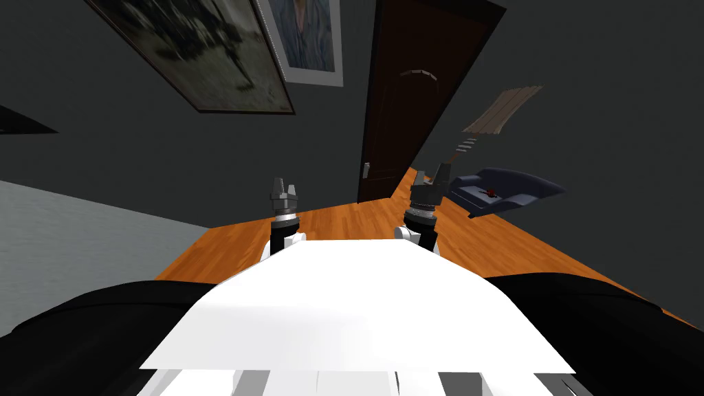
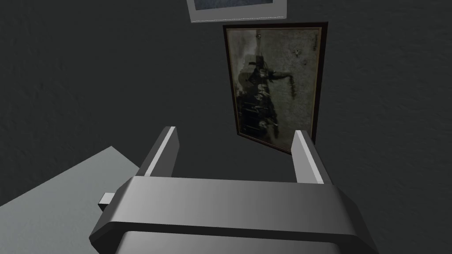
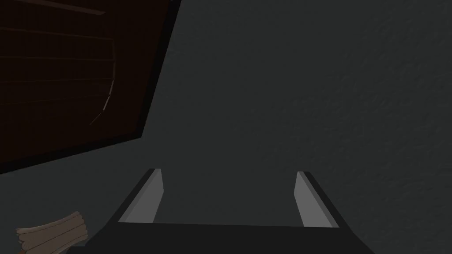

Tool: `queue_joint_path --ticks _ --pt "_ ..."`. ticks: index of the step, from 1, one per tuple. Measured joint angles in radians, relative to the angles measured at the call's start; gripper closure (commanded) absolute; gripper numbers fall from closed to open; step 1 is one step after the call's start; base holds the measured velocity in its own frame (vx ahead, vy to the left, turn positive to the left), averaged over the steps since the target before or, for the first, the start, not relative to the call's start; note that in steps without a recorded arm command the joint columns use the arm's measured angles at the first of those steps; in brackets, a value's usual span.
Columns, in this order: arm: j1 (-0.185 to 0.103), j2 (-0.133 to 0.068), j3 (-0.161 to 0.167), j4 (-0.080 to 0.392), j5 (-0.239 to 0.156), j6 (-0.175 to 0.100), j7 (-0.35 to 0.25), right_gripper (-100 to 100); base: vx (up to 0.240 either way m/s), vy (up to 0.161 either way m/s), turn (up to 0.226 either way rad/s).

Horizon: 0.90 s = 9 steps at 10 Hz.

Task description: Pull the door open

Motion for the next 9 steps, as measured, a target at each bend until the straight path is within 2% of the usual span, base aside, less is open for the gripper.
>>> queue_joint_path --ticks 6,9 --pt "-0.043 -0.022 -0.008 0.102 -0.074 0.021 -0.104 -100 0.11 -0.032 0.089" --pt "-0.067 -0.03 -0.008 0.17 -0.115 0.026 -0.165 -100 0.09 -0.077 0.109"
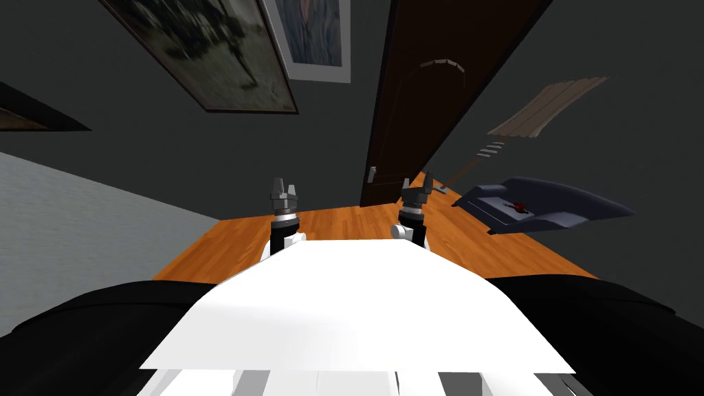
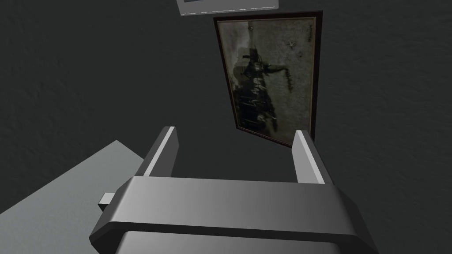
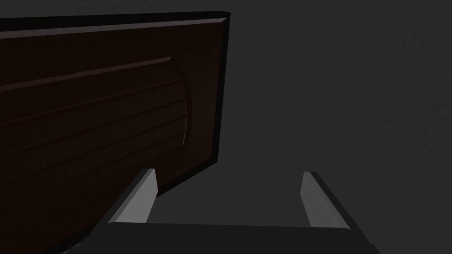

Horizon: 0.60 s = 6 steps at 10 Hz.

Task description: Pull the door open

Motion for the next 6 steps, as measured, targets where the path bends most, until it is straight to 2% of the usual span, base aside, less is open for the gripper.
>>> queue_joint_path --ticks 6 --pt "-0.077 -0.021 -0.015 0.168 -0.108 0.024 -0.151 -100 0.09 -0.076 0.144"
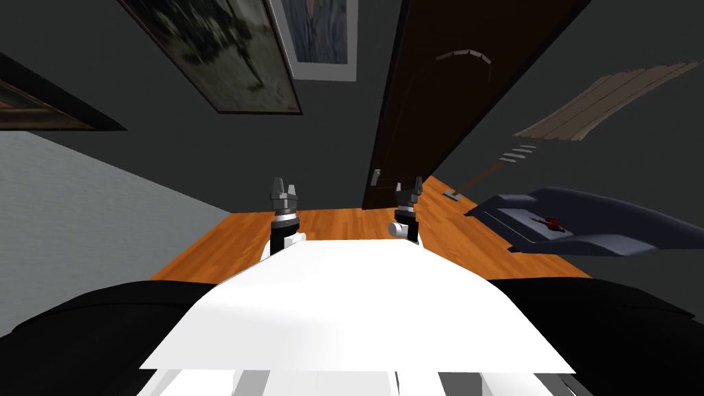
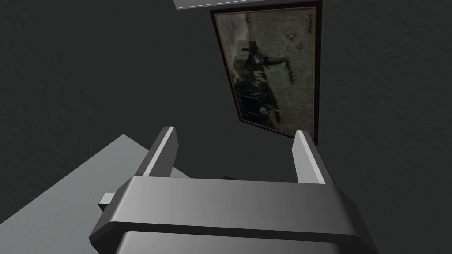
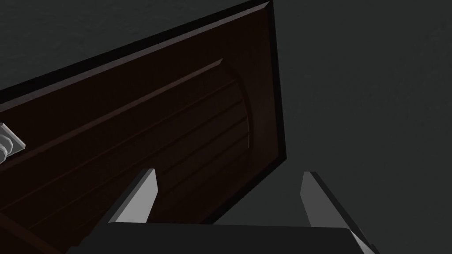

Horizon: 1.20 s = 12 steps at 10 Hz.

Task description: Pull the door open

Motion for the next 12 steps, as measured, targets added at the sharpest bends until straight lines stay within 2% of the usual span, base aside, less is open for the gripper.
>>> queue_joint_path --ticks 2,4,5,7,8,12 --pt "-0.017 -0.001 0.0 0.045 -0.038 0.014 -0.055 -100 0.075 -0.092 0.121" --pt "-0.043 -0.012 -0.009 0.109 -0.082 0.022 -0.113 -100 0.078 -0.096 0.189" --pt "-0.058 -0.009 -0.006 0.143 -0.099 0.024 -0.139 -100 0.049 -0.068 0.032" --pt "-0.076 -0.016 -0.016 0.172 -0.127 0.04 -0.179 -100 0.05 -0.065 0.11" --pt "-0.086 -0.012 -0.015 0.196 -0.144 0.047 -0.203 -100 0.069 -0.092 0.159" --pt "-0.123 -0.02 -0.02 0.295 -0.208 0.055 -0.298 -100 0.056 -0.076 0.123"
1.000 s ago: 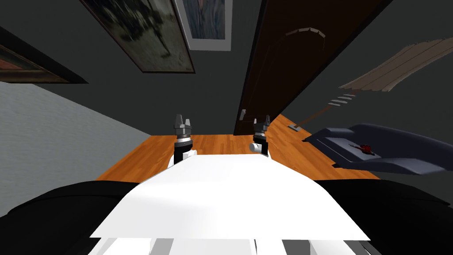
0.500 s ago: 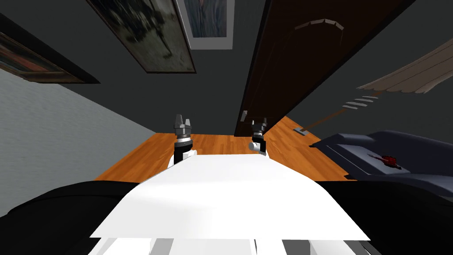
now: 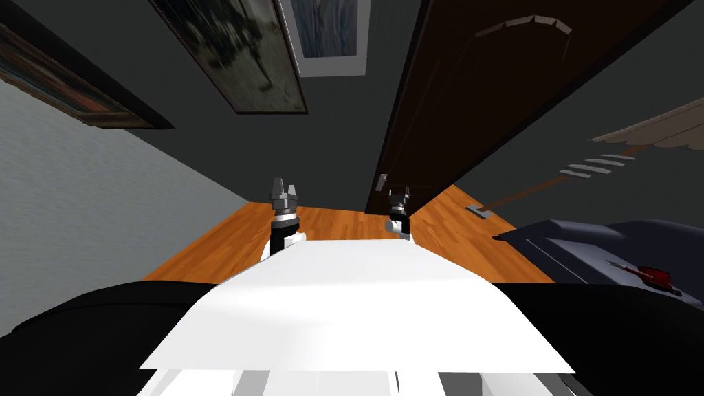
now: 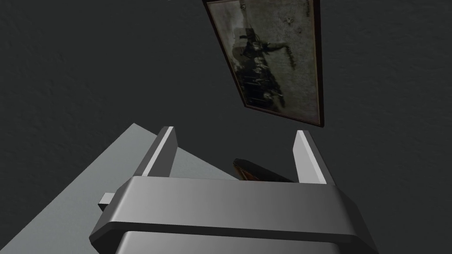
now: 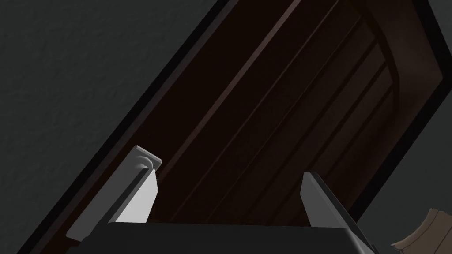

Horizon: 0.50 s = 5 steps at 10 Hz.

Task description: Pull the door open

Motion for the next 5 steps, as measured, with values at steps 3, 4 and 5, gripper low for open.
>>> queue_joint_path --ticks 3,4,5 --pt "-0.044 -0.005 -0.008 0.097 -0.059 0.012 -0.085 -100 0.05 -0.098 0.152" --pt "-0.053 -0.006 -0.012 0.116 -0.08 0.022 -0.112 -100 0.077 -0.115 0.131" --pt "-0.068 -0.004 -0.008 0.158 -0.096 0.018 -0.14 -100 0.084 -0.111 0.137"
